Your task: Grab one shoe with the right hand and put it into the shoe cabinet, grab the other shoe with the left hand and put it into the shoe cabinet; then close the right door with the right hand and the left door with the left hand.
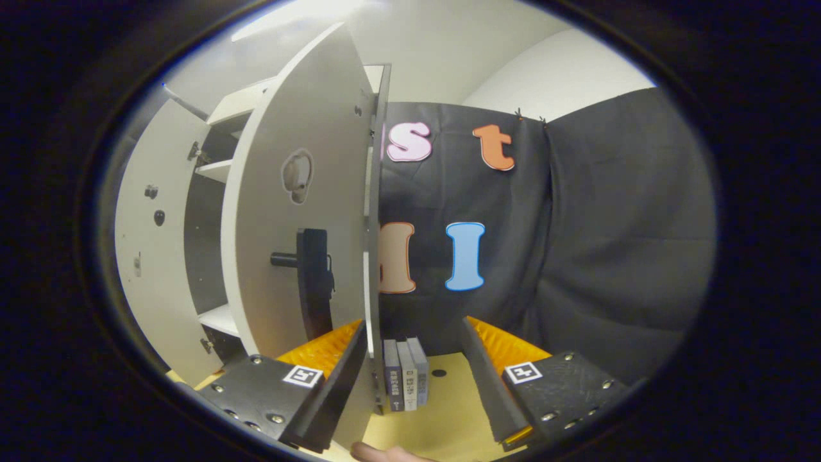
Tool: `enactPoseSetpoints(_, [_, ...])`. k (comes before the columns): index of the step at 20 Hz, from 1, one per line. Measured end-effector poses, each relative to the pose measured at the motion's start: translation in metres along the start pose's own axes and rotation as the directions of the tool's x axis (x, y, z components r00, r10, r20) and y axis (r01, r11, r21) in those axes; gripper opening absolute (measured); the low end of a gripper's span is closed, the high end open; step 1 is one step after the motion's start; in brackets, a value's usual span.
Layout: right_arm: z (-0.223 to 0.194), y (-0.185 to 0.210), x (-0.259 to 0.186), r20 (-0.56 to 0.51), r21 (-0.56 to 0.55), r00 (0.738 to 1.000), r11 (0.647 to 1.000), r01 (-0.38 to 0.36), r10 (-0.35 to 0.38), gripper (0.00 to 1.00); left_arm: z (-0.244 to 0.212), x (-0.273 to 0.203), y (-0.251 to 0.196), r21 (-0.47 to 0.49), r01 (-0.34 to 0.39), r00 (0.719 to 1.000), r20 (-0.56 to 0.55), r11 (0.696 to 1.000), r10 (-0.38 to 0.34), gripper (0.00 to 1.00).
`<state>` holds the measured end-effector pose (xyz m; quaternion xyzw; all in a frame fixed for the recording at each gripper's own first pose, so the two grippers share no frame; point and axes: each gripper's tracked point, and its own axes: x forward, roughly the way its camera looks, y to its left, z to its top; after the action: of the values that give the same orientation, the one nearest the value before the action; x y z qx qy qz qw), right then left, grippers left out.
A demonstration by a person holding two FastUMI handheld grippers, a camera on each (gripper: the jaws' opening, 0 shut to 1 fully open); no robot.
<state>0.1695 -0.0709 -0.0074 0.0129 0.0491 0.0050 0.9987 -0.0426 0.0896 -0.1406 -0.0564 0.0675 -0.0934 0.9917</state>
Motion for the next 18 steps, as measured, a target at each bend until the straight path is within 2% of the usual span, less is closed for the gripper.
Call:
enactPoseSetpoints(1, [-0.001,0.006,-0.001,-0.008,0.012,1.0,1.0,-0.002,0.002,0.85,-0.001,0.001,0.003,0.004,-0.01,1.0,-0.006,1.0,0.011,0.94])
enactPoseSetpoints(4, [-0.003,0.026,-0.002,-0.015,0.001,1.0,1.0,-0.022,0.022,0.88,0.004,-0.001,0.01,0.014,-0.029,1.0,0.005,0.999,0.029,0.94])
enactPoseSetpoints(7, [-0.002,0.03,-0.003,-0.012,-0.009,1.0,1.0,0.015,-0.016,0.88,0.005,-0.006,0.018,0.038,-0.046,0.999,0.022,0.998,0.045,0.94])
enactPoseSetpoints(8, [-0.002,0.031,-0.002,-0.012,-0.004,1.0,1.0,0.027,-0.027,0.88,0.005,-0.007,0.021,0.043,-0.052,0.998,0.024,0.998,0.051,0.89])
enactPoseSetpoints(9, [-0.002,0.036,-0.001,-0.009,-0.002,1.0,1.0,0.023,-0.023,0.88,0.004,-0.008,0.027,0.046,-0.063,0.998,0.023,0.997,0.062,0.94])
enactPoseSetpoints(10, [-0.003,0.042,0.0,-0.014,0.007,1.0,1.0,0.015,-0.015,0.85,0.004,-0.009,0.032,0.048,-0.071,0.997,0.022,0.996,0.07,0.94])
enactPoseSetpoints(15, [-0.004,0.091,0.009,0.0,-0.004,1.0,1.0,-0.023,0.023,0.88,-0.001,-0.011,0.04,0.04,-0.101,0.995,0.006,0.994,0.101,0.94])
enactPoseSetpoints(16, [-0.007,0.105,0.012,-0.001,-0.005,0.999,0.999,-0.039,0.039,0.85,-0.002,-0.01,0.042,0.039,-0.105,0.995,0.0,0.994,0.105,0.94])
enactPoseSetpoints(18, [-0.018,0.134,0.02,-0.016,0.02,0.997,0.997,-0.078,0.079,0.88,-0.007,-0.008,0.049,0.04,-0.121,0.993,-0.009,0.992,0.122,0.94])
